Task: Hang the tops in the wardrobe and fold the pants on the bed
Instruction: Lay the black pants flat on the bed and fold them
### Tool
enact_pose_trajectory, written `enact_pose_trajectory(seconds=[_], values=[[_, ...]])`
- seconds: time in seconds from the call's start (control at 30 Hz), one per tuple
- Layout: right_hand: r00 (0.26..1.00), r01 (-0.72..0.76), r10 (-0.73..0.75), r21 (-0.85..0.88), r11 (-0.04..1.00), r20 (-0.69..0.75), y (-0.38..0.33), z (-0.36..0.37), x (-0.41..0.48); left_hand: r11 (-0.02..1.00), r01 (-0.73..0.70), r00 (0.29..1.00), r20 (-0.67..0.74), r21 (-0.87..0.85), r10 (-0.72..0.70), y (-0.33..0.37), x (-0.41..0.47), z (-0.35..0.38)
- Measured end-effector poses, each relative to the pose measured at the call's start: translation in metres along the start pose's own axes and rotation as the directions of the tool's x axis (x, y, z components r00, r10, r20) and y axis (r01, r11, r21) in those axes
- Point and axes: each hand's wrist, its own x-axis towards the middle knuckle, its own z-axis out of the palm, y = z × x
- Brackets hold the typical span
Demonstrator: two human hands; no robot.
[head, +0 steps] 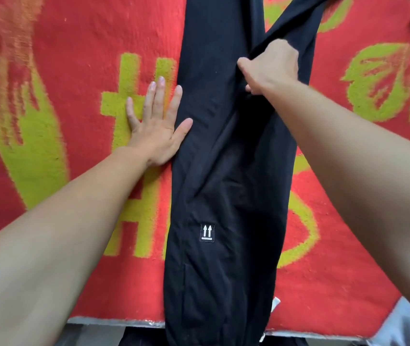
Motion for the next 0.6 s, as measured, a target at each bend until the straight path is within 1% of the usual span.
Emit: enact_pose_trajectory(seconds=[0.07,0.1,0.2,0.27,0.3,0.33,0.37,0.4,0.47,0.5,0.57,0.6], values=[[1.0,-0.013,0.013,0.056,0.998,0.004,0.0,0.001,0.001,1.0,0.003,1.0,-0.031,0.003,-0.003,-0.002,0.001,0.002],[1.0,0.008,-0.009,0.111,0.994,0.006,0.0,0.002,0.002,1.0,-0.003,0.999,-0.043,0.0,0.003,-0.003,0.002,0.004],[0.989,0.147,-0.148,0.227,0.963,-0.011,-0.006,0.009,0.001,0.999,-0.024,0.997,-0.08,-0.023,0.022,-0.004,0.001,0.007],[0.979,0.203,-0.201,0.343,0.917,-0.041,-0.018,0.014,0.003,0.998,-0.025,0.995,-0.1,-0.05,0.02,-0.004,0.0,0.007],[0.976,0.214,-0.212,0.368,0.905,-0.047,-0.026,0.018,0.005,0.997,-0.021,0.994,-0.111,-0.071,0.013,-0.004,0.0,0.006],[0.972,0.231,-0.234,0.368,0.901,-0.037,-0.035,0.021,0.007,0.995,-0.015,0.993,-0.121,-0.103,0.003,-0.004,-0.001,0.005],[0.967,0.245,-0.253,0.316,0.917,-0.018,-0.045,0.027,0.009,0.989,-0.011,0.992,-0.129,-0.144,-0.008,-0.004,-0.001,0.004],[0.962,0.257,-0.271,0.263,0.93,0.018,-0.054,0.033,0.01,0.982,-0.01,0.99,-0.138,-0.187,-0.017,-0.004,0.0,0.003],[0.945,0.275,-0.31,0.25,0.928,0.109,-0.063,0.049,0.011,0.969,-0.003,0.987,-0.158,-0.247,-0.037,-0.005,0.002,0.002],[0.929,0.294,-0.34,0.265,0.918,0.147,-0.065,0.055,0.009,0.964,0.002,0.985,-0.168,-0.265,-0.048,-0.005,0.003,0.002],[0.901,0.341,-0.383,0.21,0.916,0.205,-0.058,0.052,0.003,0.958,0.004,0.982,-0.181,-0.286,-0.059,-0.005,0.004,0.002],[0.884,0.356,-0.402,0.215,0.909,0.238,-0.053,0.046,-0.002,0.957,0.005,0.982,-0.178,-0.289,-0.059,-0.005,0.005,0.002]])
